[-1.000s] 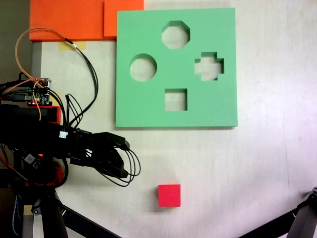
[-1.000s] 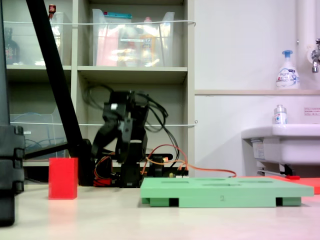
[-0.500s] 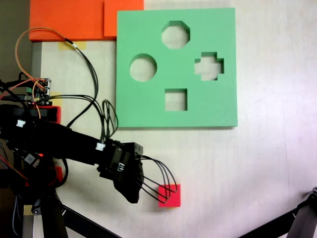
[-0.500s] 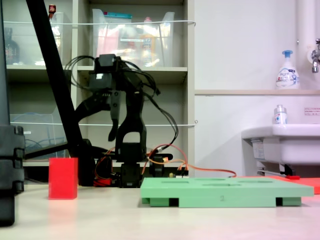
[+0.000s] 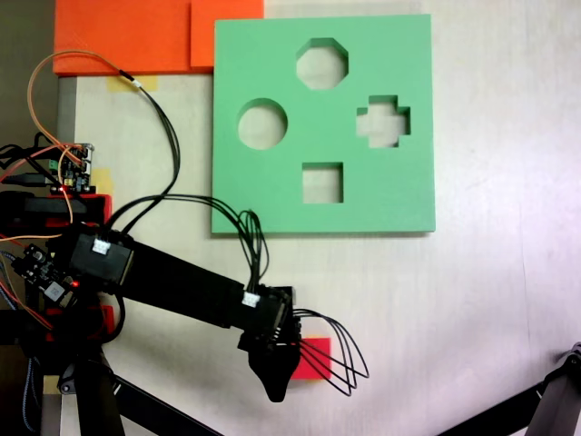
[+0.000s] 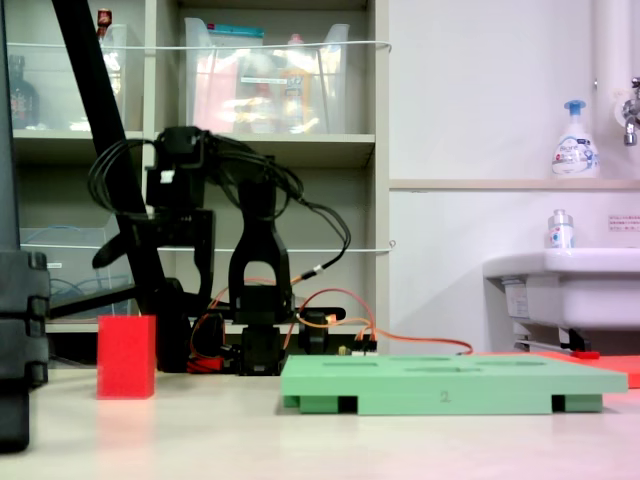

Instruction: Put the square block into the corresponding hole

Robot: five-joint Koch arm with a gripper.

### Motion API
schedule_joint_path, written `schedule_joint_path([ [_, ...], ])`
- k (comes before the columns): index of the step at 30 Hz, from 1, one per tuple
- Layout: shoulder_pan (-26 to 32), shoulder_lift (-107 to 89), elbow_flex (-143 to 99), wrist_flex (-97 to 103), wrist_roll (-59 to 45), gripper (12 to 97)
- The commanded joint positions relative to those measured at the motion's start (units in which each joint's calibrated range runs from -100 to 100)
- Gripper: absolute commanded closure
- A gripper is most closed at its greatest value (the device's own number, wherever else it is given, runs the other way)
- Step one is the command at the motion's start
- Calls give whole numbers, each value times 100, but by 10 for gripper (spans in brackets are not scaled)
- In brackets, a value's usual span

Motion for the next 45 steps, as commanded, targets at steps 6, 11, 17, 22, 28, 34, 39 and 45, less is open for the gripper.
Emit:
schedule_joint_path([
  [6, -127, 1157, 994, 207, -107, 204],
  [11, -137, 1981, 1423, 216, -132, 205],
  [17, -78, 2735, 1543, 419, -132, 205],
  [22, -39, 3210, 1602, 438, -132, 207],
  [28, 5, 3531, 1602, 428, -117, 273],
  [34, 15, 3615, 1582, 53, -78, 477],
  [39, 10, 3727, 1572, -313, -73, 632],
  [45, 24, 3768, 1563, -313, -68, 673],
])
